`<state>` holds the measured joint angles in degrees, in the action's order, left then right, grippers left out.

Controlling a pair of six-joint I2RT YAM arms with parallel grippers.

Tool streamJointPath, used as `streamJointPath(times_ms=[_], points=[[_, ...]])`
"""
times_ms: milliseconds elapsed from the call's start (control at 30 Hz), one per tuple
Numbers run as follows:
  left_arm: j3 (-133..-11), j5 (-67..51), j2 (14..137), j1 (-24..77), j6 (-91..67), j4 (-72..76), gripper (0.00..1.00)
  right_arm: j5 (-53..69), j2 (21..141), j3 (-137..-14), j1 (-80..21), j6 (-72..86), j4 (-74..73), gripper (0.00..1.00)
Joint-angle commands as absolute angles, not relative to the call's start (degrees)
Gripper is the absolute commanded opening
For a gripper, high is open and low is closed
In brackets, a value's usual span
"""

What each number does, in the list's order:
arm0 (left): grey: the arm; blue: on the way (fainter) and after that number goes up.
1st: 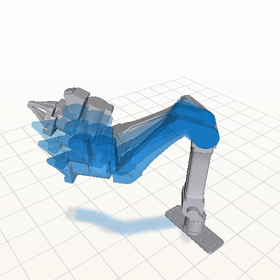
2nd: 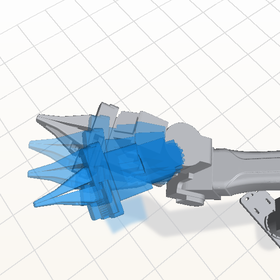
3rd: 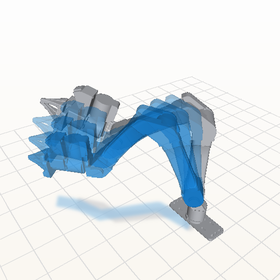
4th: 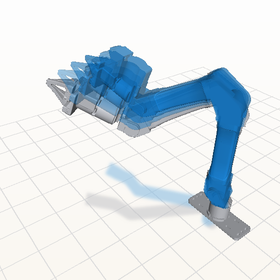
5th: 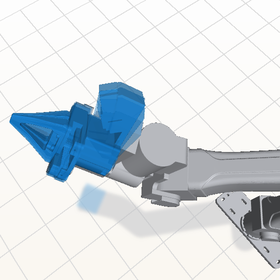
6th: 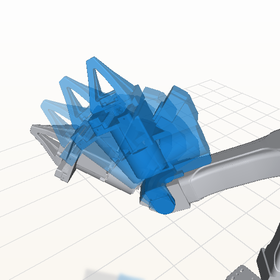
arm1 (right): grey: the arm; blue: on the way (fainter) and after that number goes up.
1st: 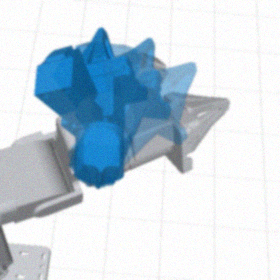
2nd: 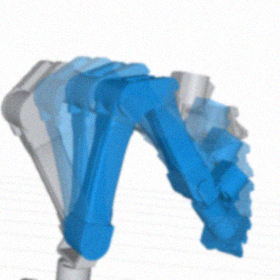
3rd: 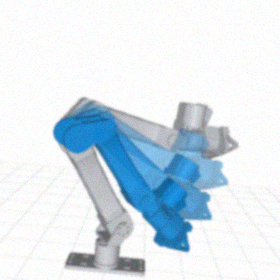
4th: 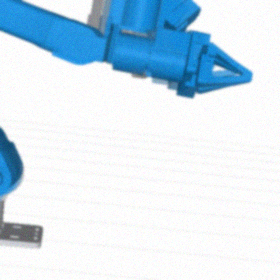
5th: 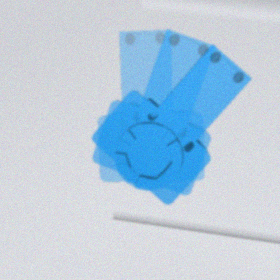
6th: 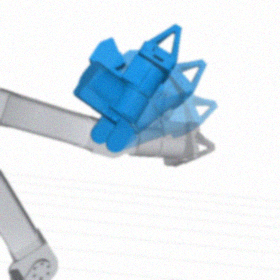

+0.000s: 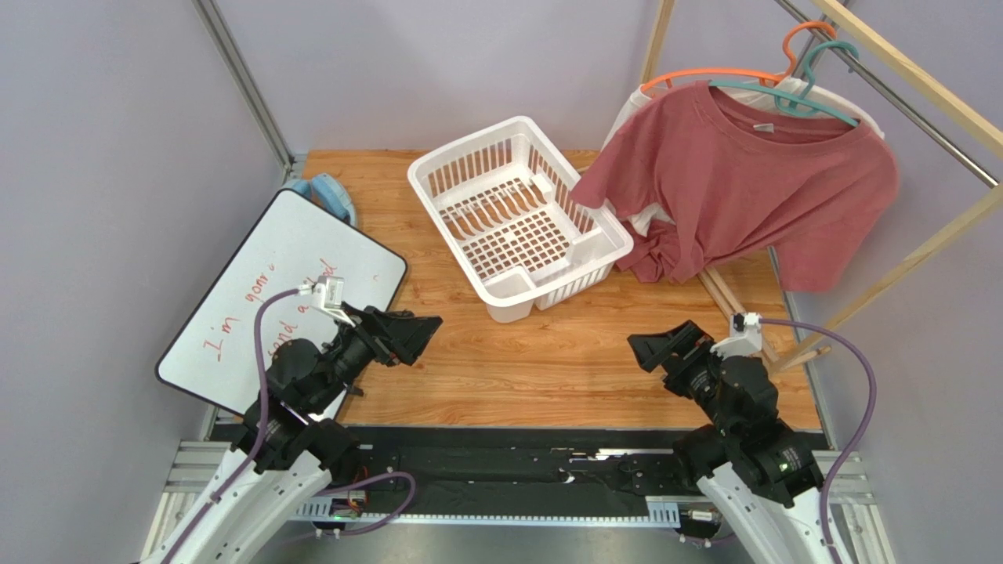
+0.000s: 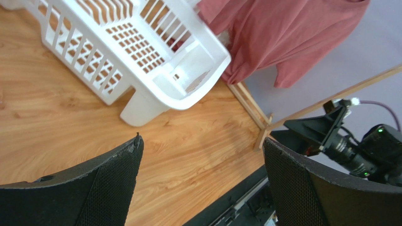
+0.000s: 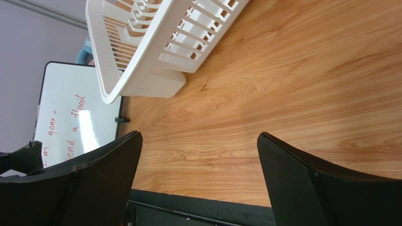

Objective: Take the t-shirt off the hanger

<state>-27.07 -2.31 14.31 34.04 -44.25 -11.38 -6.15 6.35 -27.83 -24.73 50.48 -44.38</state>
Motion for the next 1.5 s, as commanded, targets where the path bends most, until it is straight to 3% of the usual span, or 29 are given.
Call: streamJointPath(times_ms=[0, 367, 733, 1133, 1467], points=[[-29.54, -4.82, 15.82, 34.01, -44.83, -16.89, 0.99, -7.39, 6.33, -32.08, -24.96, 47.03, -46.58, 0.99], [-24.61, -20.03, 16.6, 33.93, -45.97, -1.07, 0.99, -14.57, 8.61, -45.95, -24.96, 41.84, -46.24, 0.94], [-30.67, -34.71, 30.93, 34.01, -45.53, 3.7, 0.95, -29.17, 29.67, -67.14, -24.87, 35.24, -34.99, 0.9], [-32.69, -34.72, 30.85, 34.01, -47.11, 1.23, 0.93, -43.77, 52.37, -85.67, -24.7, 40.51, -21.89, 0.75], [-36.65, -32.79, 31.9, 34.01, -39.04, -4.48, 0.93, -48.16, 67.05, -94.39, -23.03, 47.09, -21.97, 0.74]])
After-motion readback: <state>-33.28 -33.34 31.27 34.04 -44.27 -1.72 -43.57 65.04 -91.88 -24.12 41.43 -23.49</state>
